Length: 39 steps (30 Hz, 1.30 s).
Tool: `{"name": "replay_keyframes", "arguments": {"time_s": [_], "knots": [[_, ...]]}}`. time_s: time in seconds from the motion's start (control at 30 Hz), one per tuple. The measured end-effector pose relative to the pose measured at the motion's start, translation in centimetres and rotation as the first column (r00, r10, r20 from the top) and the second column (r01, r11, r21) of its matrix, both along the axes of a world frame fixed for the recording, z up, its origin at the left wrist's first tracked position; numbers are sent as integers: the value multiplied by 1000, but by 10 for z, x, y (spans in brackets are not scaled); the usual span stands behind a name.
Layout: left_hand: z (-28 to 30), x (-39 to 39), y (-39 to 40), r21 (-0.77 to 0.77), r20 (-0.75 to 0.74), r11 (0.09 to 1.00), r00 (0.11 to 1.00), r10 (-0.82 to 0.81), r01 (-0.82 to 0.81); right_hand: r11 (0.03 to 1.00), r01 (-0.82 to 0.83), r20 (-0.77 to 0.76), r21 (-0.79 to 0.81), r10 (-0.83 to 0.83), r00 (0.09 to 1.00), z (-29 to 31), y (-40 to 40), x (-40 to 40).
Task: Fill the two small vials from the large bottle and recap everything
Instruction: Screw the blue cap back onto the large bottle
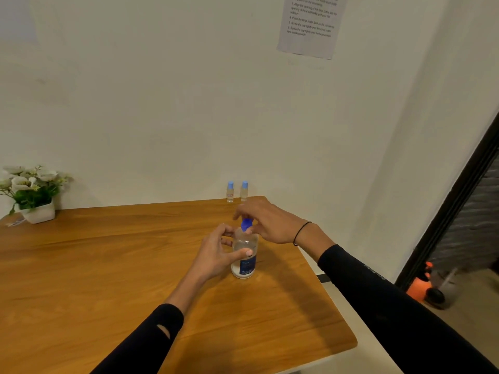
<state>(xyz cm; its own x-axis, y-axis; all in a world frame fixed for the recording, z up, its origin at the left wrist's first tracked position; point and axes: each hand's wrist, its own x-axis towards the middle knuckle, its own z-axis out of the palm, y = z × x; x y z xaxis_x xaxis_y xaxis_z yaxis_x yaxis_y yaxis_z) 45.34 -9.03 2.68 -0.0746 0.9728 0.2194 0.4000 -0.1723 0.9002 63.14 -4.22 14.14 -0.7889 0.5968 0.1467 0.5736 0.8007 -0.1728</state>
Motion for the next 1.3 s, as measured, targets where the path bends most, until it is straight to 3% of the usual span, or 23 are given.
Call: {"name": "replay_keyframes", "arguments": {"time_s": [0.17, 0.23, 0.37, 0.57, 0.73, 0.93, 1.03, 1.13, 1.3], "knots": [[1, 0, 0, -3, -10, 1000, 1000, 5, -5, 984, 140, 59, 106, -147, 987, -3, 2, -6], [1, 1, 0, -6, -9, 1000, 1000, 5, -5, 985, 119, 53, 123, -127, 991, -5, 2, -5], [2, 1, 0, -10, -8, 1000, 1000, 9, -9, 1000, 24, -15, 8, -24, 1000, 1, -1, 2], [2, 2, -2, -3, -13, 1000, 1000, 6, -6, 973, 168, 93, 161, -184, 978, -3, 3, -10], [2, 2, -2, -2, -10, 1000, 1000, 10, -10, 997, 61, 36, 54, -63, 997, 2, 0, -5], [1, 1, -3, 1, -19, 1000, 1000, 13, -13, 949, 204, 120, 241, -238, 964, -5, 3, -13], [2, 0, -2, -10, -19, 1000, 1000, 13, -13, 983, 118, 48, 142, -126, 991, -3, 3, -6], [3, 1, -2, -15, -18, 1000, 1000, 15, -15, 998, 44, 86, 52, -48, 995, 4, 2, -4], [2, 0, -3, -14, -17, 1000, 1000, 20, -20, 962, 156, 187, 225, -200, 962, 3, 7, -15]]}}
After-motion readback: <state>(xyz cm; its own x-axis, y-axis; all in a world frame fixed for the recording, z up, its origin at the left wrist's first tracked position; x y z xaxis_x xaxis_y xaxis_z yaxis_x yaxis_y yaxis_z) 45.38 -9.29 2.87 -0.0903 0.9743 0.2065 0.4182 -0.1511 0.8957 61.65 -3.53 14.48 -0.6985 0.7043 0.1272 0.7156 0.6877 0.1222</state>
